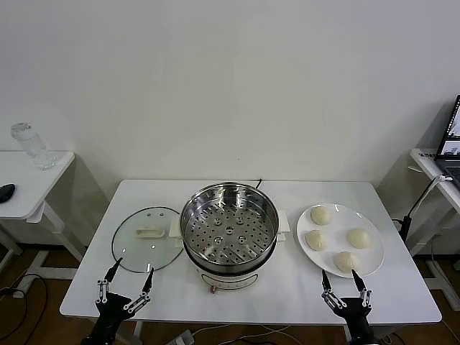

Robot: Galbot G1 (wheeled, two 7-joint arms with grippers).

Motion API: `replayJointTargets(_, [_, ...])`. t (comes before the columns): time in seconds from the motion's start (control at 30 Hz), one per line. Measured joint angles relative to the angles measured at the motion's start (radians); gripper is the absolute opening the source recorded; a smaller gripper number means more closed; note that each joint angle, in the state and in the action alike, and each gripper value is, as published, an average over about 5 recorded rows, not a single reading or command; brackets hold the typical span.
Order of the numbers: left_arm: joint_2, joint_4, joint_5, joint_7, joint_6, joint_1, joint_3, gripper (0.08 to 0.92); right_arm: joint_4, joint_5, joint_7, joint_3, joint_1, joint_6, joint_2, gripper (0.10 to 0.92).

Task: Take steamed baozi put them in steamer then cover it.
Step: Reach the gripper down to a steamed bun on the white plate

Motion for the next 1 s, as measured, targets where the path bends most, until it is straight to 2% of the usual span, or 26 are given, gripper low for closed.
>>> replayJointTargets(0.33, [0.0, -0.015, 0.012, -0.006, -0.018, 0.015, 0.003, 0.823, -0.037, 0.032, 0.054, -0.013, 0.217, -0.147, -0.065, 0.823])
replayJointTargets(0.63, [-0.004, -0.032, 0.033, -0.009, -0.031, 0.024, 0.013, 0.823, -0.192, 0.159, 0.037, -0.154, 0.574, -0.319, -0.173, 0.823])
replayJointTargets(0.8, [-0.008, -0.033, 0.049, -0.008, -0.037, 0.025, 0.016, 0.823, -0.34, 0.214, -0.062, -0.286, 0.79, -0.387, -0.238, 0.823])
replayJointTargets(1.0, [-0.004, -0.035, 0.063, -0.003, -0.041, 0.027, 0.01, 0.823, -0.536, 0.179, -0.313, -0.463, 1.036, -0.428, -0.298, 0.823])
